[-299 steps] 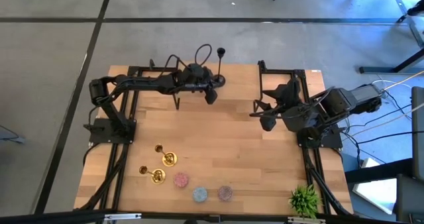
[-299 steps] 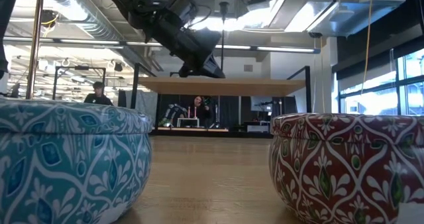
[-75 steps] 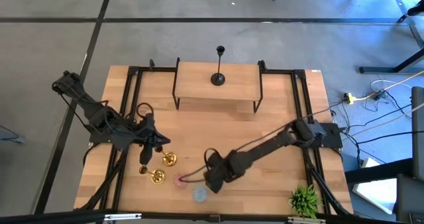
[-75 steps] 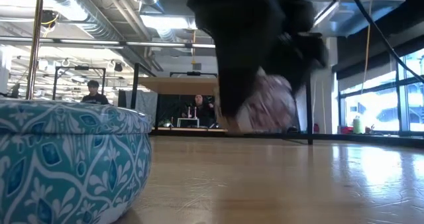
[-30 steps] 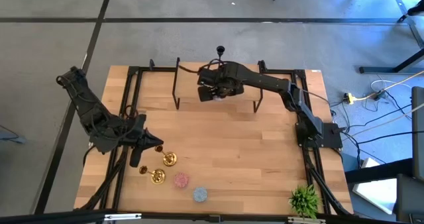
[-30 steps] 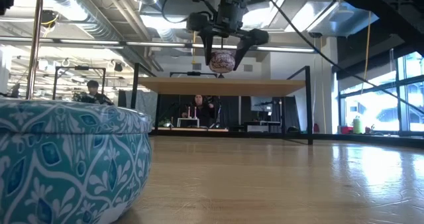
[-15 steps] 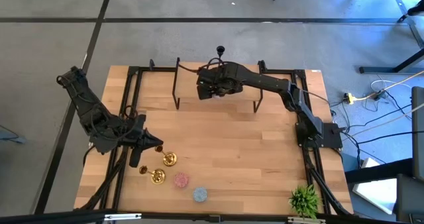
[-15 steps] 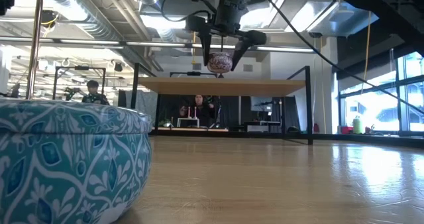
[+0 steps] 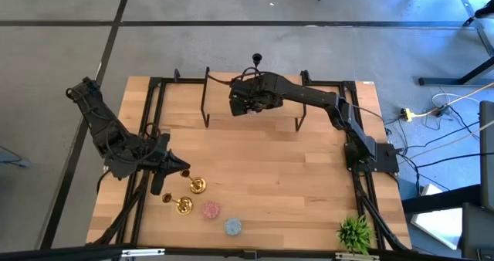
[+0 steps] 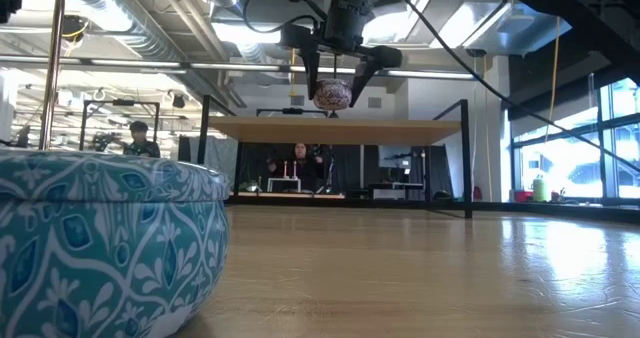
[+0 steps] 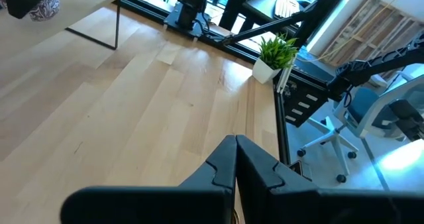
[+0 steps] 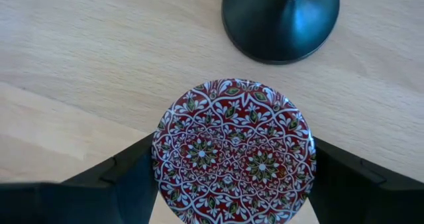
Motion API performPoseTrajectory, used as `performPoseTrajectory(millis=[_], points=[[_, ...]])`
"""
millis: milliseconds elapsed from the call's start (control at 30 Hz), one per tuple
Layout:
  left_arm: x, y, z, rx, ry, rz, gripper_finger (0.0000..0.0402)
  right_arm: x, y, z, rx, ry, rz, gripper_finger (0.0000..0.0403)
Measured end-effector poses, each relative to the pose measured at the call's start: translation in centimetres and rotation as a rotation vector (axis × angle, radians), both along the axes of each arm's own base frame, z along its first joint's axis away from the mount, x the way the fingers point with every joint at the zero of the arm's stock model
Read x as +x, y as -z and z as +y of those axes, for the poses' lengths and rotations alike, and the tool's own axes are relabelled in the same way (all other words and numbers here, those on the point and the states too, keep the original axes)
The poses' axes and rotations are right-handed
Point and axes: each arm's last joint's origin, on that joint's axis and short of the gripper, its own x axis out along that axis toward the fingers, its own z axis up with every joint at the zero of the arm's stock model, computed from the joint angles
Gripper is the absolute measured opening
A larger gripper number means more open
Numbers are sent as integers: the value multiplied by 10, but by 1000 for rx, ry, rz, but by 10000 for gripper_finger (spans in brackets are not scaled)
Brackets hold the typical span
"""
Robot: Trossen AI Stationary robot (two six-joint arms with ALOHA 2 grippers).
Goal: Pick & Place candle stick holders
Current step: Put the red candle on the shelf
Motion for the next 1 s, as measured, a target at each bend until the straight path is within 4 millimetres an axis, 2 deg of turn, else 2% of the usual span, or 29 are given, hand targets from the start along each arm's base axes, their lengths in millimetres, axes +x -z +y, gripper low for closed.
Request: performPoseTrajectory(millis=[533, 767, 1000], points=[[-3, 0, -3, -4, 14, -3, 1, 0, 0, -2, -34, 12, 6, 305], [-3, 0, -3, -11, 6, -6, 1, 4, 13, -3, 27, 38, 13, 305], [-3, 0, -3, -16, 3, -6, 1, 4, 12, -4, 3, 32, 21, 305]])
